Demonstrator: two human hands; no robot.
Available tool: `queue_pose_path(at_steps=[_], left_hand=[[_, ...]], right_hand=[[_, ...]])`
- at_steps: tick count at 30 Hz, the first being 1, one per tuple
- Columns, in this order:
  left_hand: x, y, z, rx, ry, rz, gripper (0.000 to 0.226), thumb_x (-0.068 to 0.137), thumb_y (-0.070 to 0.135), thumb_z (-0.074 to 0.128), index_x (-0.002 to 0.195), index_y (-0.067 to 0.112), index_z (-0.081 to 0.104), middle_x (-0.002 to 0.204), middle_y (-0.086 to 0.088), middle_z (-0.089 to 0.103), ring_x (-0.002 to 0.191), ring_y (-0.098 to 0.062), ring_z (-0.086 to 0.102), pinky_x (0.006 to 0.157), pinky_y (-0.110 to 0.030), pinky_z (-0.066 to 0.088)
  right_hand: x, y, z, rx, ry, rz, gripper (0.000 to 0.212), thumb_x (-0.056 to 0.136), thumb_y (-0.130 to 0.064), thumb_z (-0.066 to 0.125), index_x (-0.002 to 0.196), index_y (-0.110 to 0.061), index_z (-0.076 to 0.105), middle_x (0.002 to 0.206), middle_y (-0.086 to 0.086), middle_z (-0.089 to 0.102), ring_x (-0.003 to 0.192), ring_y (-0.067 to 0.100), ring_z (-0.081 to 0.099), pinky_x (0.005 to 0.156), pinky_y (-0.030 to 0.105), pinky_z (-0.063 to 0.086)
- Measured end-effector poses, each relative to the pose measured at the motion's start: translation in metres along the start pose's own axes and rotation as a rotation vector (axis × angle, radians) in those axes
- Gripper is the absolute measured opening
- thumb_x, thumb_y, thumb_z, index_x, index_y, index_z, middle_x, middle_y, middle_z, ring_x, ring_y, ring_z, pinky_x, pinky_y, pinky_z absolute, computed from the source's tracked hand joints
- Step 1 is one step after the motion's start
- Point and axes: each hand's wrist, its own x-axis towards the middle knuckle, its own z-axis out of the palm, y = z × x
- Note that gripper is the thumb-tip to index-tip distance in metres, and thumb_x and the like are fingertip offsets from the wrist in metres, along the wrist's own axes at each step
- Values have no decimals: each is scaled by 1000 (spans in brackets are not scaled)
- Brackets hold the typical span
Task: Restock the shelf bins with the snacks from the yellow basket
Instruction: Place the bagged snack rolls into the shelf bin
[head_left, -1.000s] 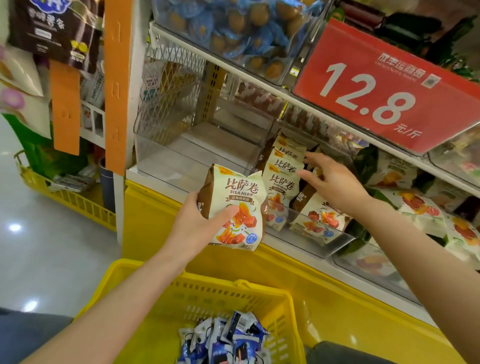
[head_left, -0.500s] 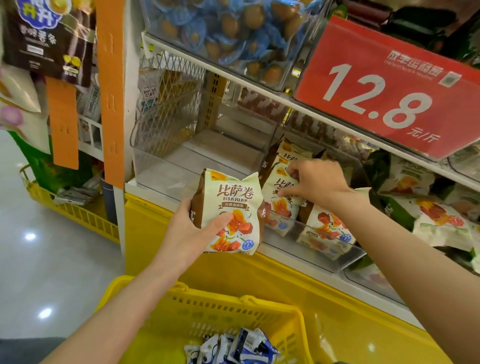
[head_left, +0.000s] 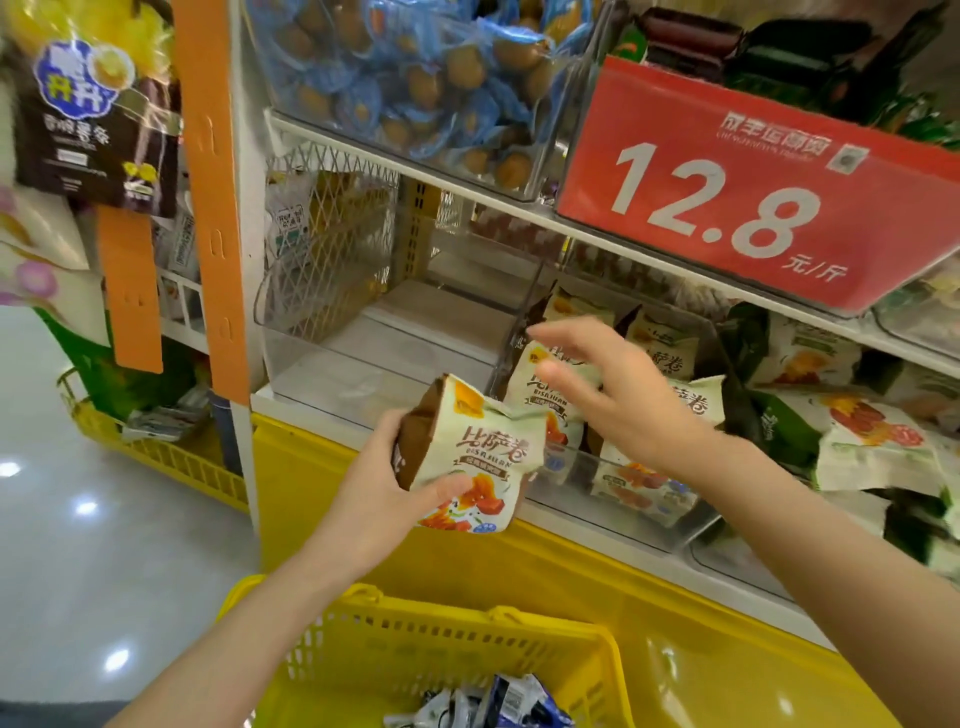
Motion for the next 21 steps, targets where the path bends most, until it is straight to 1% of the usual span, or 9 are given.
queue_pose_path(at_steps=[2,5,8,10,12,14,16,19,21], left_hand=[[-1,4,5,27,-54,65,54,60,22,85,98,42,52,90,24,68,82,5,65,61,-9,48],[-1,14,16,71,-137,142,58,59,27,86,98,53,51,95,24,66,85,4,64,63,-10,48],[3,28,23,117,-219,171,58,61,42,82,104,57,46,103,29,61,95,7,60,71,-9,48],[7,41,22,151,-279,197,56,64,56,74,107,63,39,109,33,56,103,12,54,76,-4,44],[14,52,18,202,-287,239,56,67,62,63,116,60,35,119,32,51,111,14,47,82,-5,43],[28,60,12,247,-219,311,53,81,48,58,129,44,37,129,22,49,119,7,45,97,-18,41],[42,67,9,277,-168,360,39,91,27,53,128,33,42,131,14,50,123,-4,45,105,-31,38],[55,69,12,378,-167,376,33,95,21,47,127,29,46,128,15,49,123,-6,45,106,-29,35],[64,67,15,413,-173,393,32,96,21,46,128,25,49,126,14,50,120,-2,46,104,-24,36]], right_hand=[[-15,-18,-1,-129,-182,-66,75,68,-82,37,130,-39,41,123,-27,47,100,-17,41,81,8,36],[-29,-23,3,-344,-300,-127,73,68,-72,57,127,-32,40,117,-15,57,96,-1,53,74,21,47],[-30,-19,-11,-263,-250,-55,59,70,-55,69,119,-30,49,103,-12,64,91,6,60,75,32,51],[-29,-16,-30,-233,-173,-27,54,68,-55,68,115,-34,51,96,-16,65,87,4,61,74,33,52],[-27,-12,-46,-180,-27,-13,53,65,-56,65,112,-38,52,91,-25,61,86,0,60,74,29,52],[-24,-8,-51,-104,136,9,50,66,-50,67,112,-38,52,90,-28,58,88,-1,60,76,22,51],[-20,-4,-47,-120,176,40,48,73,-42,71,116,-32,53,96,-24,59,93,2,60,80,22,50],[-19,7,-34,-424,-37,63,53,82,-42,65,129,-29,46,121,-11,58,113,12,56,92,32,48],[-20,11,-34,-514,-106,70,58,83,-46,61,134,-27,41,129,-8,55,117,15,53,94,34,47]])
